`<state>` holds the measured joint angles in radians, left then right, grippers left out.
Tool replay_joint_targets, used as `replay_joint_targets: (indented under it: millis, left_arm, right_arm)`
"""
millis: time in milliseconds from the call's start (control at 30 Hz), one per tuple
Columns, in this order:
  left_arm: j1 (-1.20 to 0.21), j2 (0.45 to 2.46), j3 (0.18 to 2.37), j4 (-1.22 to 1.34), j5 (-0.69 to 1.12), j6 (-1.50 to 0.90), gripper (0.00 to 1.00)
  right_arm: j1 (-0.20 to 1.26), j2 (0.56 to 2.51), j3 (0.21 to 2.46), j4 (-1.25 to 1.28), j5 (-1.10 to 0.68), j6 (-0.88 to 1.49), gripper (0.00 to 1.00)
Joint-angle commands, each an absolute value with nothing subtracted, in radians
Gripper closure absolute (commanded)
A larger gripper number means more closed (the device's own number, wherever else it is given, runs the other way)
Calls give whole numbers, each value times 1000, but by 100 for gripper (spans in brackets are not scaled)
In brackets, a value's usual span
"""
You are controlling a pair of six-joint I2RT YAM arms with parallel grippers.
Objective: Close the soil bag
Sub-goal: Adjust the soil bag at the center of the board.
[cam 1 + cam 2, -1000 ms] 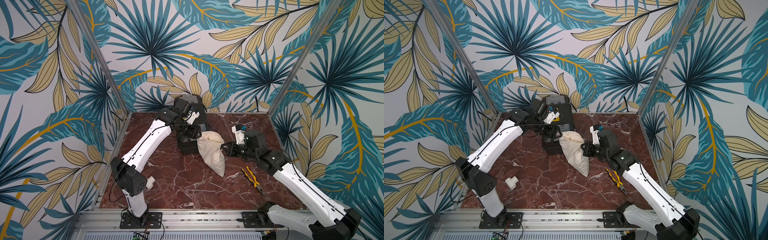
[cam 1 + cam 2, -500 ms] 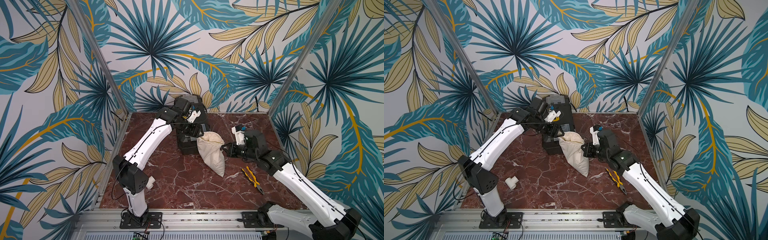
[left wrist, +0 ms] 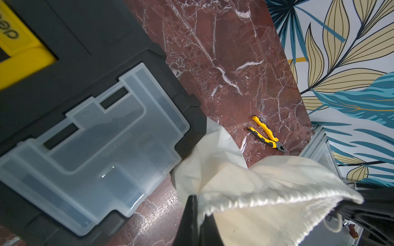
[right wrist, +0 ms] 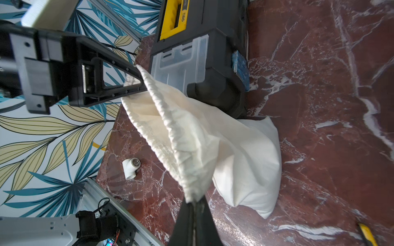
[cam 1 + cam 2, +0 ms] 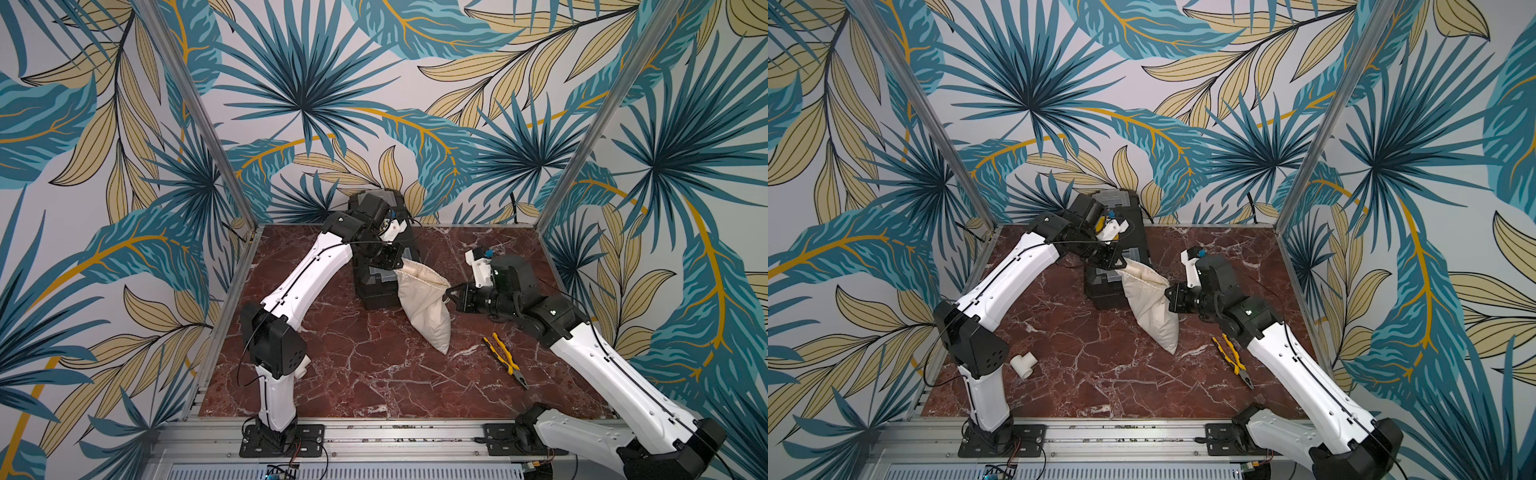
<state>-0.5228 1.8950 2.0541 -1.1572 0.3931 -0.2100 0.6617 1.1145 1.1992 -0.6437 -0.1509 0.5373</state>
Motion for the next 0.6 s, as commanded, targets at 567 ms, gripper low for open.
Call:
replay_joint_targets:
  millis: [567]
  left_arm:
    - [-623, 1431, 1809, -1221, 156, -531, 100]
  right_arm:
    - [656, 1275, 1510, -840, -184, 287, 100]
